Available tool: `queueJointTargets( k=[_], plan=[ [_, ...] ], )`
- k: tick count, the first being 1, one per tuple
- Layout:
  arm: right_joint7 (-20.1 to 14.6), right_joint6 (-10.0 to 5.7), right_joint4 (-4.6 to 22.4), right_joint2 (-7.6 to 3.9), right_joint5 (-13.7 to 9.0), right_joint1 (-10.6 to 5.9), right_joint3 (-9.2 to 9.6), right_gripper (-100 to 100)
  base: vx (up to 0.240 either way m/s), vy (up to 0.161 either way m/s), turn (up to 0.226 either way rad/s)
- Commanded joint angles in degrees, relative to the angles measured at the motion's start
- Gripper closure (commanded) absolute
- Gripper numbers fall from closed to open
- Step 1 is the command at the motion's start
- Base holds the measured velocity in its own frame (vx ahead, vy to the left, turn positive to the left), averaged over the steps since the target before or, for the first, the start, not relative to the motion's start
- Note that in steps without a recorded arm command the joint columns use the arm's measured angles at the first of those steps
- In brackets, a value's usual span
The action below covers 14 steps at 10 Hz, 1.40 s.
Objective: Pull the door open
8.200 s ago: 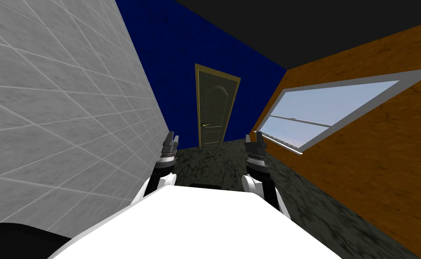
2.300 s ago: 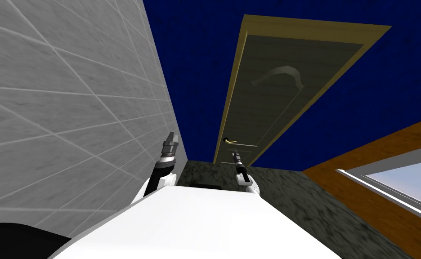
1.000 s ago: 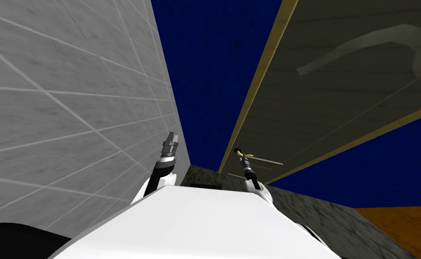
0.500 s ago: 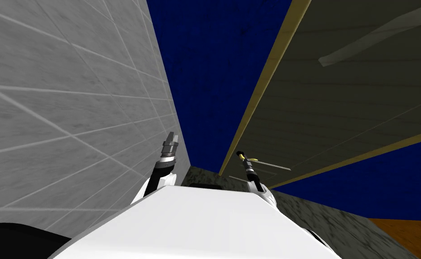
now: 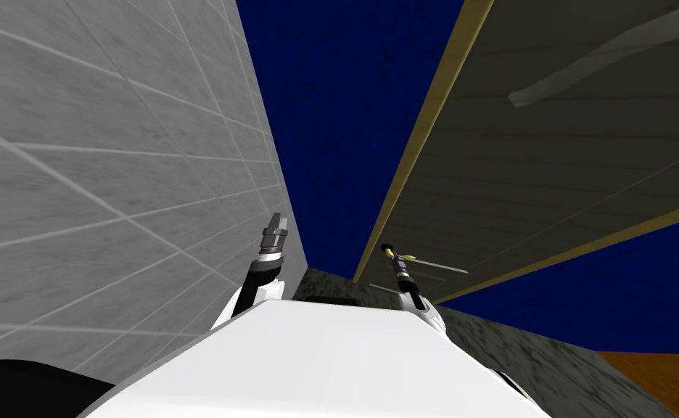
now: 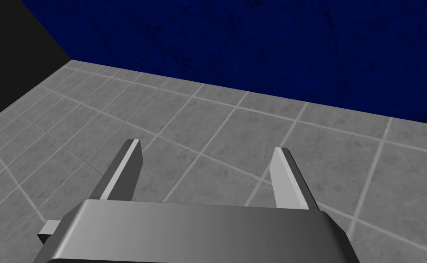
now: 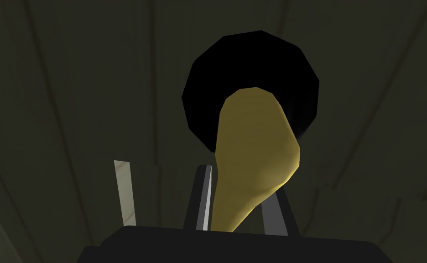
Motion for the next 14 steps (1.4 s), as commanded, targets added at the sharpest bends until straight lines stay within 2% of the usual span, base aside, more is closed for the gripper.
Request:
queueJointTargets(
  k=[1, 3, 9, 10, 11, 12, 14],
  plan=[
    [-1.0, -0.74, -0.2, -0.67, 0.4, 0.59, 0.71, 100, -0.082, -0.035, 0.106],
    [-2.0, -1.5, -0.4, -1.37, 0.7, 1.19, 1.45, 100, -0.173, -0.049, 0.096],
    [-6.9, -5.09, -1.5, -4.66, 2.5, 4.04, 4.91, 100, -0.224, -0.068, 0.119],
    [-6.3, -4.58, -1.2, -4.25, 2.3, 3.68, 4.54, 100, -0.108, -0.025, 0.014],
    [-7.4, -6.11, -1.0, -4.96, 2.7, 4.64, 5.2, 100, -0.144, -0.047, 0.107],
    [-7.7, -6.57, -1.0, -5.21, 2.8, 4.88, 5.36, 100, -0.195, -0.083, 0.118],
    [-9.0, -8.68, -0.8, -6.36, 3.3, 5.98, 6.07, 100, -0.174, -0.076, 0.129]
  ],
)
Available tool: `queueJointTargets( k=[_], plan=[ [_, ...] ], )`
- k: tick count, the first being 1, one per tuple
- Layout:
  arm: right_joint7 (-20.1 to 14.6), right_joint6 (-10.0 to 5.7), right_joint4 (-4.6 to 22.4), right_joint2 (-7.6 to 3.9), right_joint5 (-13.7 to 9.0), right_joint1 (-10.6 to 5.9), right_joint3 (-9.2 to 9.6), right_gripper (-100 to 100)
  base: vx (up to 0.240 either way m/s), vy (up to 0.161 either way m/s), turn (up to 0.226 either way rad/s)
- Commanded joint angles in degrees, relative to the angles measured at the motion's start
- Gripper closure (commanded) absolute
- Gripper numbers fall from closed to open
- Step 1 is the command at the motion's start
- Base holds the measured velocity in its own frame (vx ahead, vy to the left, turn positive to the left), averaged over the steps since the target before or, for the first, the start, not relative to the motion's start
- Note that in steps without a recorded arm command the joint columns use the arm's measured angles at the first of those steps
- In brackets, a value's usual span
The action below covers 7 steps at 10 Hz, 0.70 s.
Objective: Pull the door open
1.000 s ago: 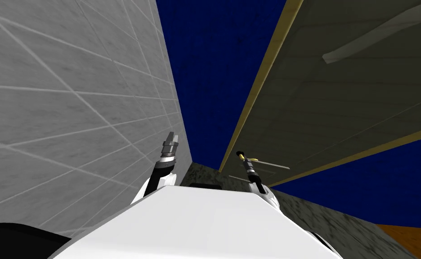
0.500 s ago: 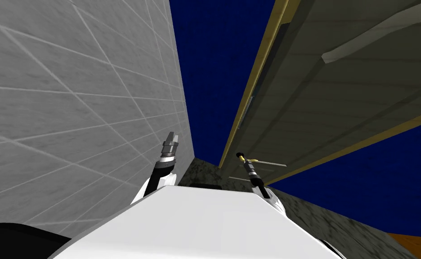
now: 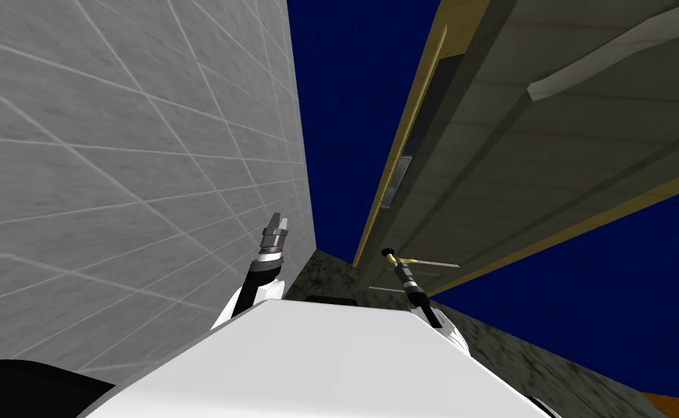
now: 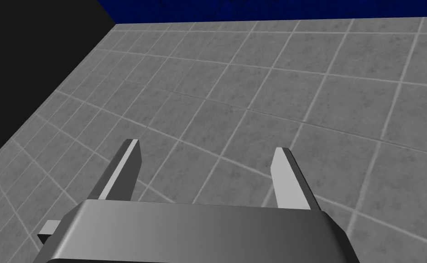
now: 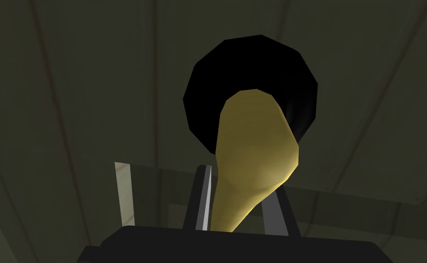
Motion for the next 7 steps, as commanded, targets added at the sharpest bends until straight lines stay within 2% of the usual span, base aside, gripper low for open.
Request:
queueJointTargets(
  k=[1, 3, 6, 7],
  plan=[
    [-1.2, -2.02, -0.1, -1.08, 0.4, 1.17, 0.57, 100, -0.189, -0.079, 0.142],
    [-1.8, -3.11, 0.0, -1.67, 0.7, 1.74, 0.93, 100, -0.145, -0.034, 0.064],
    [-3.5, -5.69, 0.2, -3.07, 1.2, 3.09, 1.81, 100, -0.16, -0.061, 0.1],
    [-3.1, -4.72, -0.2, -2.73, 1.1, 2.94, 1.61, 100, -0.086, -0.039, 0.026]
  ],
)
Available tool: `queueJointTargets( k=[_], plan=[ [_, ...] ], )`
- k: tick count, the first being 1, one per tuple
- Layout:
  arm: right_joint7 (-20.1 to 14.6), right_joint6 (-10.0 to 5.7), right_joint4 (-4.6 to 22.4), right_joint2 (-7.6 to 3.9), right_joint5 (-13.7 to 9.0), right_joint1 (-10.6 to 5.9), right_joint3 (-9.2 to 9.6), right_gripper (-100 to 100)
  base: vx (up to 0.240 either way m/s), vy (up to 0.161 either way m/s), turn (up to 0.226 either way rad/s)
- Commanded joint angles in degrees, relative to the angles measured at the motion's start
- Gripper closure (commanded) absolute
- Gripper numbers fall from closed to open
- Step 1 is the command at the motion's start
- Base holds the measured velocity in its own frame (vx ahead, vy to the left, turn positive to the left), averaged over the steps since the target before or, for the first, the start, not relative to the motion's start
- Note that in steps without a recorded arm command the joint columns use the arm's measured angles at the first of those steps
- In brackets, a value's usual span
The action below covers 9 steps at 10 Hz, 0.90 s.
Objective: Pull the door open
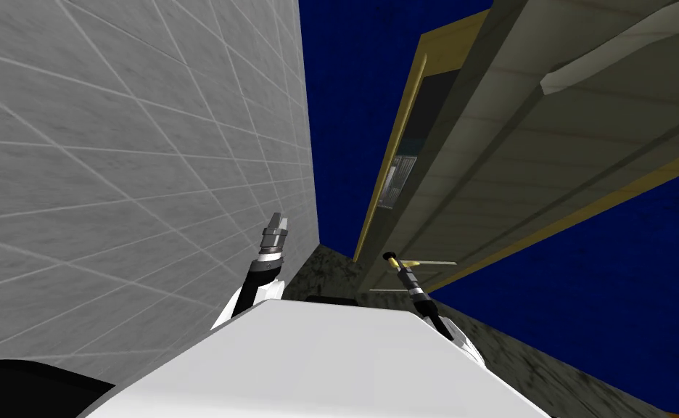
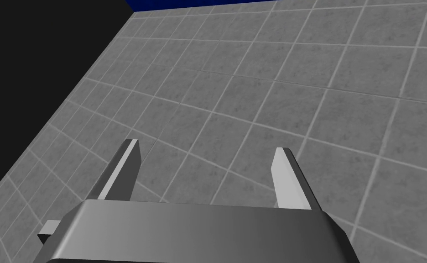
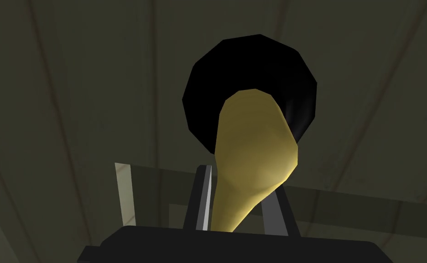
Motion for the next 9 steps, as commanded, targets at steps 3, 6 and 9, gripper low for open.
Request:
queueJointTargets(
  k=[3, 6, 9],
  plan=[
    [-0.9, -3.29, 1.1, -1.09, 0.2, 1.53, 0.06, 100, -0.168, -0.076, 0.168],
    [-1.5, -5.81, 1.9, -1.92, 0.3, 2.7, 0.11, 100, -0.135, -0.07, 0.132],
    [-2.4, -9.08, 3.0, -3.0, 0.5, 4.22, 0.18, 100, -0.184, -0.067, 0.169]
  ],
)
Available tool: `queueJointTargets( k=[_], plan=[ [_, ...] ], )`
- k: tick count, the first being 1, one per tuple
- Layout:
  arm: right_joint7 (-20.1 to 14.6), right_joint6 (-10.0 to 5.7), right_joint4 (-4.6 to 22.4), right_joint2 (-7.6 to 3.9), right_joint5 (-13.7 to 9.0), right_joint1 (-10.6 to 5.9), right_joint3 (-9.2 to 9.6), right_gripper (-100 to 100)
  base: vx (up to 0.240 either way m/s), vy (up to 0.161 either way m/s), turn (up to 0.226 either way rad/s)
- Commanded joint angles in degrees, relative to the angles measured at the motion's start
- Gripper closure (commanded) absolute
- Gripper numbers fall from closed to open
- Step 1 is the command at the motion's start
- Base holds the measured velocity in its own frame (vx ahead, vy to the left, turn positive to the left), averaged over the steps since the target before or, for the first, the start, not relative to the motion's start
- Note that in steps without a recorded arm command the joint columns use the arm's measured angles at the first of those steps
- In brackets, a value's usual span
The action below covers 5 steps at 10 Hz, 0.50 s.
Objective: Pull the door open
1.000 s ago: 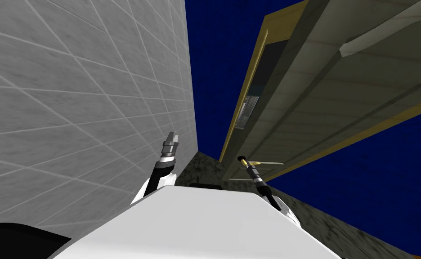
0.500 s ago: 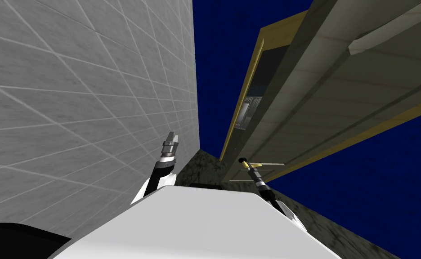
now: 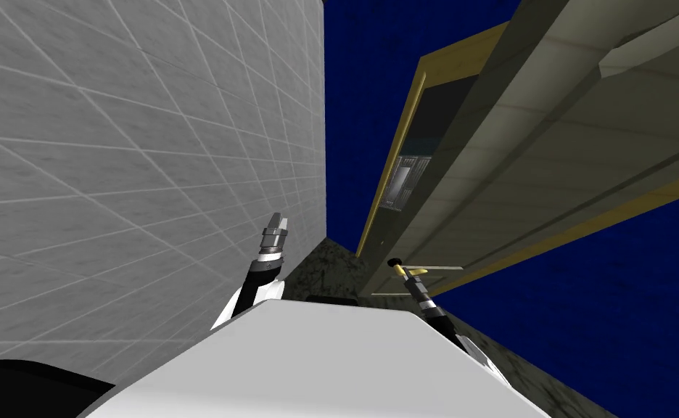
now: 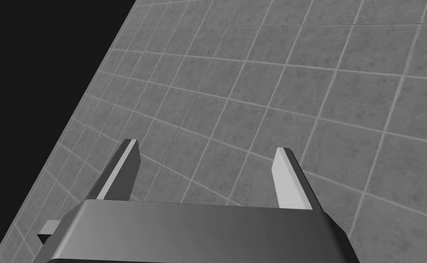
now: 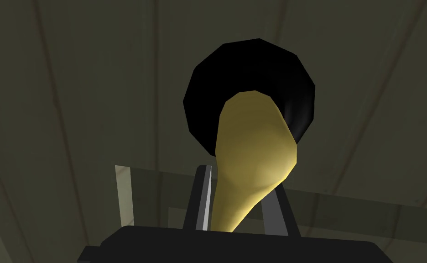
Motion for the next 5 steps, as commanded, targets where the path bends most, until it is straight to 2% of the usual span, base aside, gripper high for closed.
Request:
queueJointTargets(
  k=[1, 2, 3, 5],
  plan=[
    [-0.2, -1.23, -0.7, -0.54, 0.0, 1.49, -0.19, 100, -0.178, -0.078, 0.132],
    [-0.2, -0.71, 0.0, -0.18, 0.1, 0.55, 0.04, 100, -0.078, -0.033, 0.029],
    [-0.4, -1.87, 0.5, -0.36, 0.2, 0.98, 0.14, 100, -0.129, -0.069, 0.185],
    [-0.5, -2.79, 1.0, -0.61, 0.3, 1.24, 0.12, 100, -0.202, -0.083, 0.155]
  ],
)
